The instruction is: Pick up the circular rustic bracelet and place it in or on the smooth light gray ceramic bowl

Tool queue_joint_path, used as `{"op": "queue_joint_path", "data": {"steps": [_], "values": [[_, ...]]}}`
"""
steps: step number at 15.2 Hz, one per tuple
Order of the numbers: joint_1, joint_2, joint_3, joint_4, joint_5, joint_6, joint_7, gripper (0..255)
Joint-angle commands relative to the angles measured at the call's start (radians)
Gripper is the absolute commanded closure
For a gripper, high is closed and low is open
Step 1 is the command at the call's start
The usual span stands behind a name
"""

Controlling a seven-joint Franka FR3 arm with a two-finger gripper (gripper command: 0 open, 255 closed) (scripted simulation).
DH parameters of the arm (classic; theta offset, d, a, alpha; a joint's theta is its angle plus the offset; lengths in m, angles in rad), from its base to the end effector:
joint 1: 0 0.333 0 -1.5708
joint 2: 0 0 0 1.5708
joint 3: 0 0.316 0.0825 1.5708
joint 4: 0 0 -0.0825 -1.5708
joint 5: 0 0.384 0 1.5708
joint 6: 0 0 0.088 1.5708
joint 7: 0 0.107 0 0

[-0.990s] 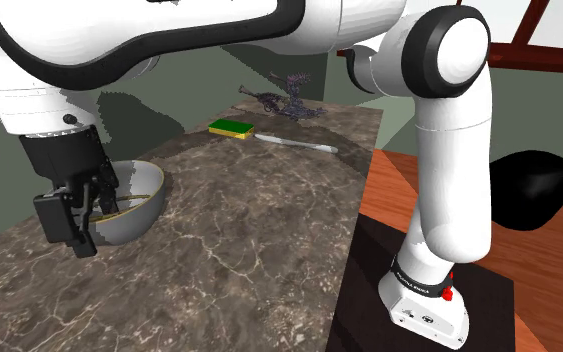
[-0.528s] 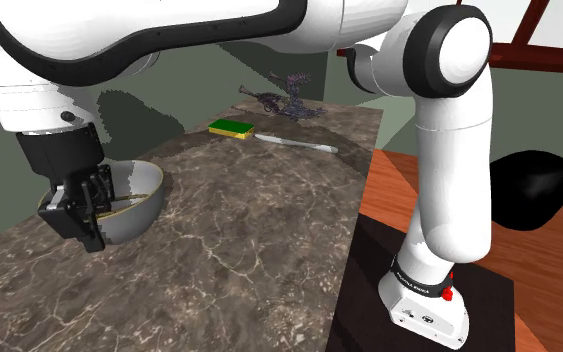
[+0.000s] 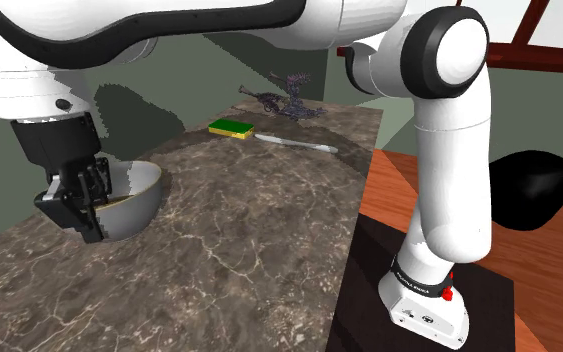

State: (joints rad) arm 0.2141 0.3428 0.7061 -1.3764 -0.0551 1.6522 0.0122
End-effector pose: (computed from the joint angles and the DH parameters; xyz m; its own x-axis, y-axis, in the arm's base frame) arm 0.4463 0.4627 0.5588 0.6365 0.7712 0.0092 0.7617 -0.6267 -0.1643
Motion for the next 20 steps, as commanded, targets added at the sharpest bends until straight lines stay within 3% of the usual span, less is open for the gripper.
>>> {"op": "queue_joint_path", "data": {"steps": [1, 12, 20], "values": [[0.006, 0.006, 0.002, 0.031, -0.002, -0.027, 0.003, 255], [0.071, 0.072, 0.000, 0.276, -0.043, -0.209, 0.036, 255], [0.183, 0.183, -0.015, 0.573, -0.114, -0.394, 0.063, 255]]}}
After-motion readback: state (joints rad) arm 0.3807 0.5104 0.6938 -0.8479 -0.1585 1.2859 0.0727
